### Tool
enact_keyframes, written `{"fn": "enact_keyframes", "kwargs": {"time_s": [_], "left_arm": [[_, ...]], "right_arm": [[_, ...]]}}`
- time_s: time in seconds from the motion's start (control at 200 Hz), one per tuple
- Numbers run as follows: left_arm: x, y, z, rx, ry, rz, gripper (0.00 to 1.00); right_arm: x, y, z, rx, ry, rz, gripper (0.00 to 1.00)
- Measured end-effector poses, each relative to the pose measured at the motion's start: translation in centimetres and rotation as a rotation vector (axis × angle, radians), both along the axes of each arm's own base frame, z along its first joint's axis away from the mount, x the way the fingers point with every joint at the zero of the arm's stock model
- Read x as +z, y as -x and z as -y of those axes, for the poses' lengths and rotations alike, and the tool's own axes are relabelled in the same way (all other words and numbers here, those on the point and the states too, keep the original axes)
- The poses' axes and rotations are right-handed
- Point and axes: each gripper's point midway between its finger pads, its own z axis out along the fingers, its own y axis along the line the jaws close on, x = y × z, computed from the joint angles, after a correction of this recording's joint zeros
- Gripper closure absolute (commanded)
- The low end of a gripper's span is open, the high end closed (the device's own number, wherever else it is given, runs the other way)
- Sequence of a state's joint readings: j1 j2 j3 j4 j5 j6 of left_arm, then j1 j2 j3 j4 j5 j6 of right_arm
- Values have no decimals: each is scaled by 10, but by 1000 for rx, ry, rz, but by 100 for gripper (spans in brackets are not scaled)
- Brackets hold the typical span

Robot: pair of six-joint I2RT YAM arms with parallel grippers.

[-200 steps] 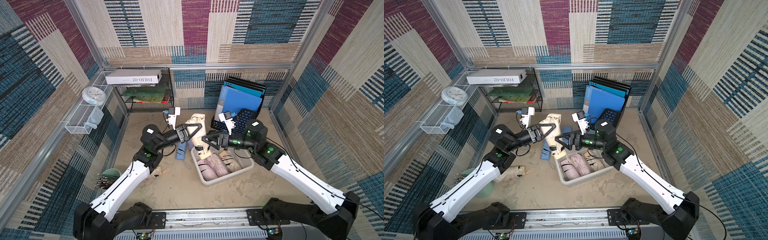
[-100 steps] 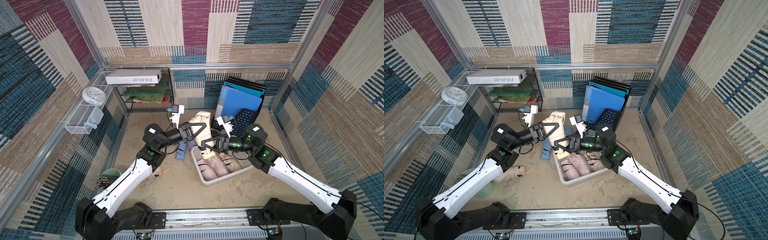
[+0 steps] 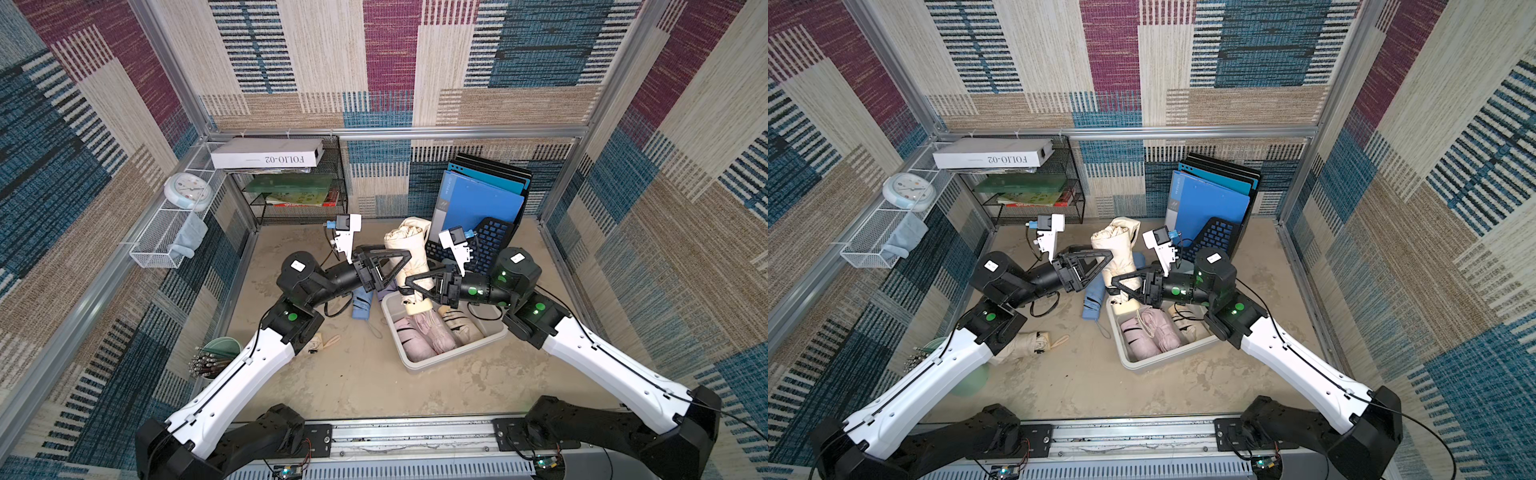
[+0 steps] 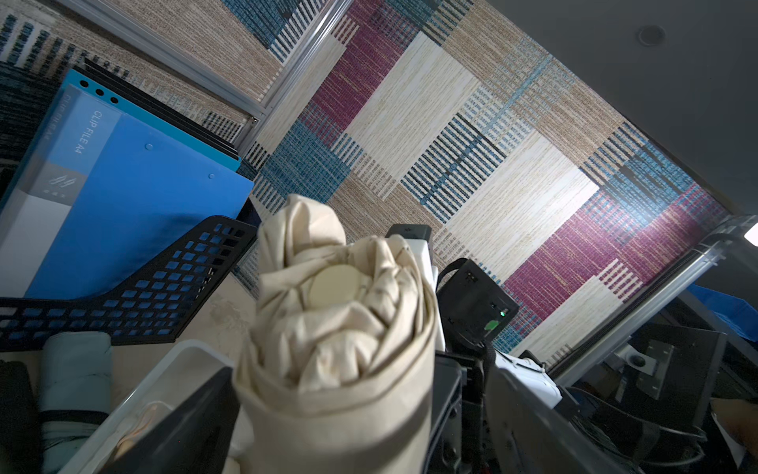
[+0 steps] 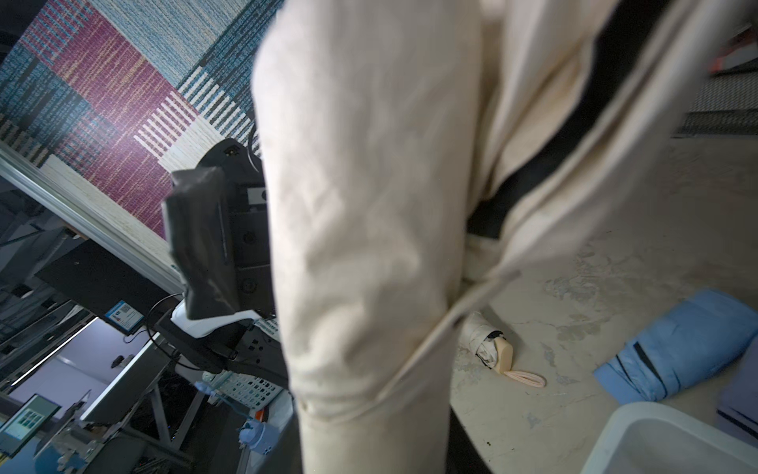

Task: Put the umbrella into the storage box
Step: Pick up the umbrella from the center of the board.

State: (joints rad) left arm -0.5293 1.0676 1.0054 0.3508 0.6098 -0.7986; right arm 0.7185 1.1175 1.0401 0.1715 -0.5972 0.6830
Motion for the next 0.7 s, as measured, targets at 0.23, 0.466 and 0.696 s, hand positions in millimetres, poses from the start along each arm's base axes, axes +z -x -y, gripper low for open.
{"fn": "enact_keyframes", "kwargs": {"time_s": [0.23,0.466,0.696], "left_arm": [[20,9,-33,192,-153,91,4],[44,8,-46,270,-391,245,5],[-16,-14,-42,270,-397,-175,6]], "right_arm": [[-5,-31,29,-237,262,222,89],[-23,-52,79,-378,725,654,94],[-50,-60,103,-296,1093,1104,97]]}}
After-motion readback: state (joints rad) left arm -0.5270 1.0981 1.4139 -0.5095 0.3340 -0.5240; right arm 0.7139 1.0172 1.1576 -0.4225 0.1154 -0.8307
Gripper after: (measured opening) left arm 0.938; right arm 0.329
